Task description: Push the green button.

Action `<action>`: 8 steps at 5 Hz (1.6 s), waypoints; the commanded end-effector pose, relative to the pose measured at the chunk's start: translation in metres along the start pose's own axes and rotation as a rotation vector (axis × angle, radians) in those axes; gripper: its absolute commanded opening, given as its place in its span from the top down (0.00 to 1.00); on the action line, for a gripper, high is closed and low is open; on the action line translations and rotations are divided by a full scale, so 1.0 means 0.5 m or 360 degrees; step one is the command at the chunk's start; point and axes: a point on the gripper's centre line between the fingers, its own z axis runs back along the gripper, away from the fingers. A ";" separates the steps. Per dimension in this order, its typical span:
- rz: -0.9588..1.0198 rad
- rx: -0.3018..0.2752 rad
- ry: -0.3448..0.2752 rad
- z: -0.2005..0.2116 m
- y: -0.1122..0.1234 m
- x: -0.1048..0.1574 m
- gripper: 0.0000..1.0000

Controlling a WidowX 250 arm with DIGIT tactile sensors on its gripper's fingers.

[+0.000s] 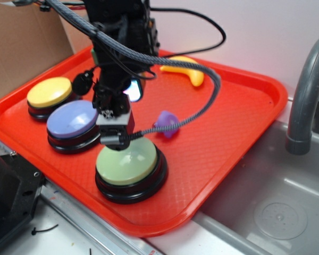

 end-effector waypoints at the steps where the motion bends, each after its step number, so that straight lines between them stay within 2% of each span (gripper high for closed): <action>1: 0.0144 0.0021 -0.0058 0.065 -0.011 -0.028 0.00; 3: 0.0284 -0.0009 -0.0007 0.090 0.010 -0.045 0.00; 4: 0.0322 -0.0003 -0.0011 0.103 0.017 -0.049 0.00; 6: 0.0491 0.0015 0.0055 0.133 0.042 -0.066 0.00; 7: 0.0521 0.0019 0.0029 0.140 0.050 -0.071 0.00; 8: 0.0580 0.0016 0.0081 0.150 0.055 -0.076 0.00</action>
